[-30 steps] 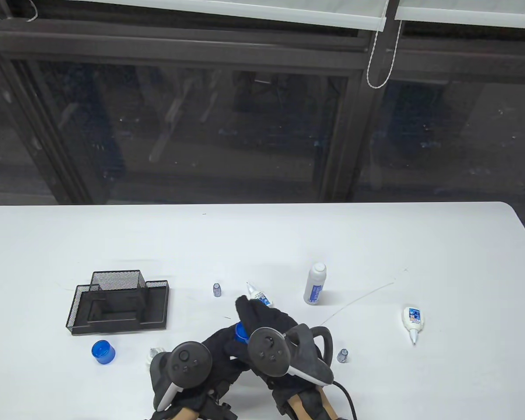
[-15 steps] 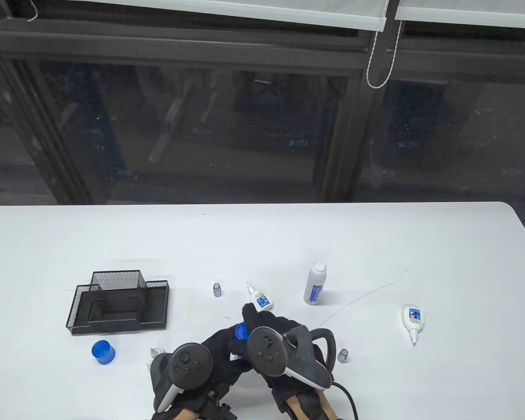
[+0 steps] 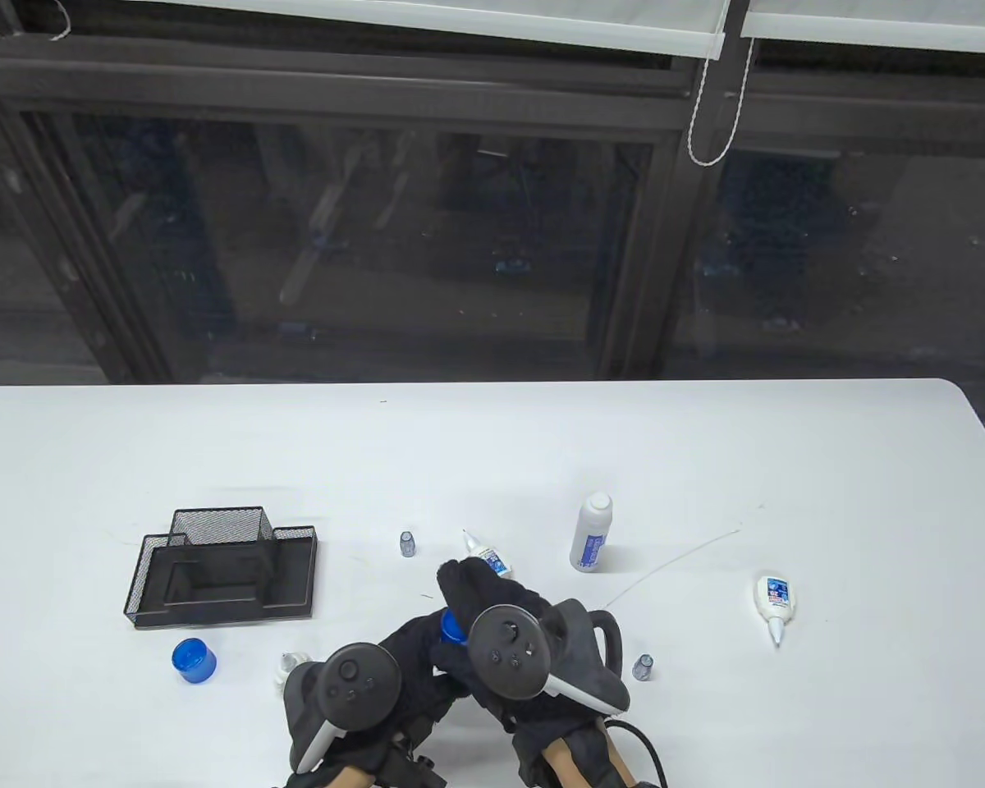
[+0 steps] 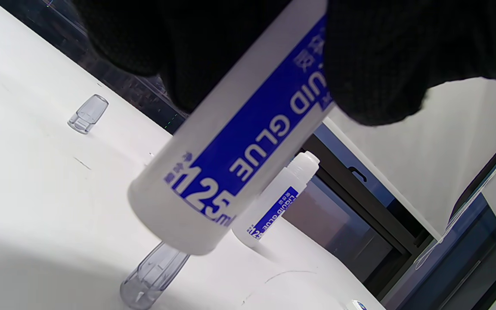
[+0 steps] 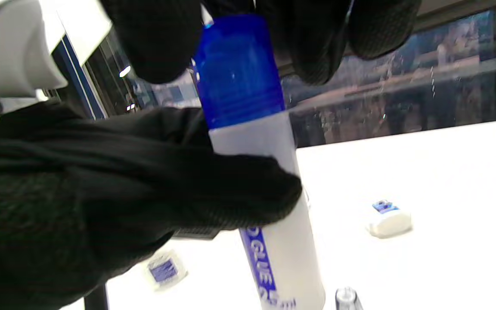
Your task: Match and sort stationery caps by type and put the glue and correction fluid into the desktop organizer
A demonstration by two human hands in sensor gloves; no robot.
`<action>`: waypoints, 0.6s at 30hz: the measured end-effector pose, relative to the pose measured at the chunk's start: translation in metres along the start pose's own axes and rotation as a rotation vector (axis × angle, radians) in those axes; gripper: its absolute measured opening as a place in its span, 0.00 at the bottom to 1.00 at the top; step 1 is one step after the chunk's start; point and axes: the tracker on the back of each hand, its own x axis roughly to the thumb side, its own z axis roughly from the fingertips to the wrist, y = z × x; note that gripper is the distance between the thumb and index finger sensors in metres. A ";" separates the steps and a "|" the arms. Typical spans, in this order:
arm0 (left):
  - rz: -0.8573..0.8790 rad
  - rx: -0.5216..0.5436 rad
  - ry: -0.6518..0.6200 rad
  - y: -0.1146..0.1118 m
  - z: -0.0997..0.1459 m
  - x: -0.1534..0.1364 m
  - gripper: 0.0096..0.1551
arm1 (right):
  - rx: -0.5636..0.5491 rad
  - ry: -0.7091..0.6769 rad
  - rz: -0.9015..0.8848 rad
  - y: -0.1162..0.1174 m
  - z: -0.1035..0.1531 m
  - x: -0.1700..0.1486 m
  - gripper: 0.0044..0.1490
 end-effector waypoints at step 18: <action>-0.012 -0.011 -0.028 -0.001 0.000 0.002 0.44 | -0.127 0.018 0.056 0.004 -0.001 -0.001 0.44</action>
